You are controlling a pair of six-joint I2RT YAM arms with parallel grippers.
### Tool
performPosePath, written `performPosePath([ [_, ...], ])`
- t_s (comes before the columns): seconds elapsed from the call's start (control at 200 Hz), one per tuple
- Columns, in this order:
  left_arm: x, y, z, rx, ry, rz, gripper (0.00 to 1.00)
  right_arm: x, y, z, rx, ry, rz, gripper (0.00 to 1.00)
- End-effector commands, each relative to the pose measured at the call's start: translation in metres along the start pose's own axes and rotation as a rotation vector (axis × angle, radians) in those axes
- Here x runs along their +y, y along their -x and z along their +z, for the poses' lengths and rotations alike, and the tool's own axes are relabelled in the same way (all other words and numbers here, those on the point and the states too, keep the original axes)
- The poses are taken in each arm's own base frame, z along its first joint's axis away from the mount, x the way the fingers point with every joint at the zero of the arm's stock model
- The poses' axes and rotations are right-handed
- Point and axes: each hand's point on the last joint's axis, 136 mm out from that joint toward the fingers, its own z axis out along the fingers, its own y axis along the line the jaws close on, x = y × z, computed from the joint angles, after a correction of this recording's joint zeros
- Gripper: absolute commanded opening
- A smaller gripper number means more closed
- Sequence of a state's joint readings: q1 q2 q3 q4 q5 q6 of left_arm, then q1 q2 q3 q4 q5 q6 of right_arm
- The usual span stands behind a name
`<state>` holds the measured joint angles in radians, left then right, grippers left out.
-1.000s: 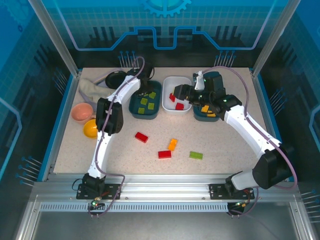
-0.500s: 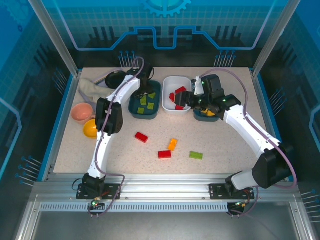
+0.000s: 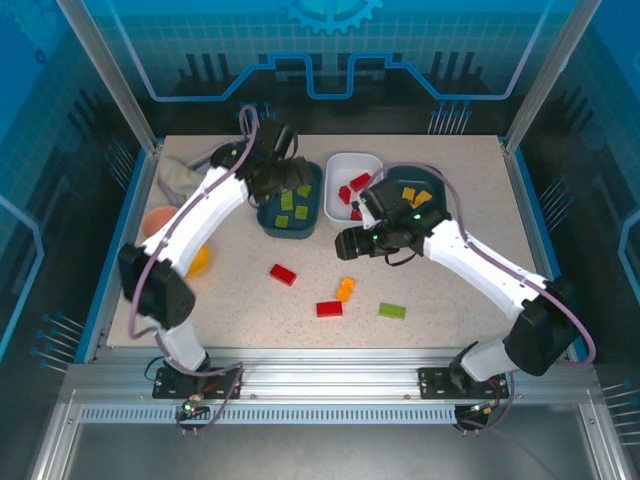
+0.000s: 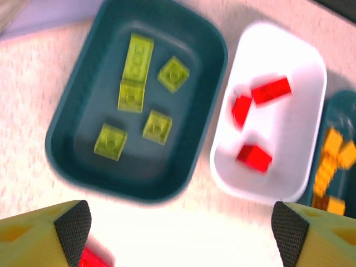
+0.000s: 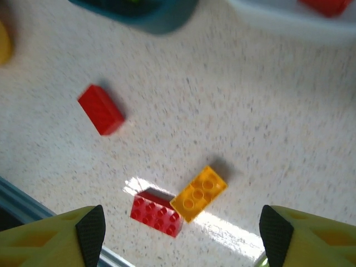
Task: Sort the legos into containers by color
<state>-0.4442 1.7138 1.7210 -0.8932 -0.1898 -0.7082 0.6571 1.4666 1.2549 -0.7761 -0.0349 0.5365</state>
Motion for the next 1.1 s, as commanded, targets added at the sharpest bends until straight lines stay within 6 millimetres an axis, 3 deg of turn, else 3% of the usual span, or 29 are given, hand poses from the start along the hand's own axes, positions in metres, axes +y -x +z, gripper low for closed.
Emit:
performPosePath([
  [0.0,0.011,-0.045,-0.012,0.066,-0.064,0.005,0.91,-0.006,-0.030,0.021,0.130,-0.090,0.204,0.77],
  [0.22,0.055,-0.123,-0.041,0.160,-0.115,0.033,0.97,0.002,-0.065,0.069,0.236,-0.158,0.458,0.81],
  [0.405,0.078,-0.155,-0.060,0.192,-0.158,0.034,0.98,-0.008,-0.084,0.093,0.280,-0.251,0.561,0.81],
  [0.615,0.087,-0.170,-0.069,0.222,-0.194,0.020,0.97,-0.015,-0.091,0.112,0.271,-0.304,0.593,0.70],
  [0.94,0.089,-0.174,-0.076,0.217,-0.222,0.033,0.96,-0.023,-0.091,0.131,0.265,-0.352,0.594,0.53],
  [1.095,0.083,-0.173,-0.076,0.212,-0.256,0.019,0.96,-0.024,-0.079,0.124,0.220,-0.361,0.550,0.34],
])
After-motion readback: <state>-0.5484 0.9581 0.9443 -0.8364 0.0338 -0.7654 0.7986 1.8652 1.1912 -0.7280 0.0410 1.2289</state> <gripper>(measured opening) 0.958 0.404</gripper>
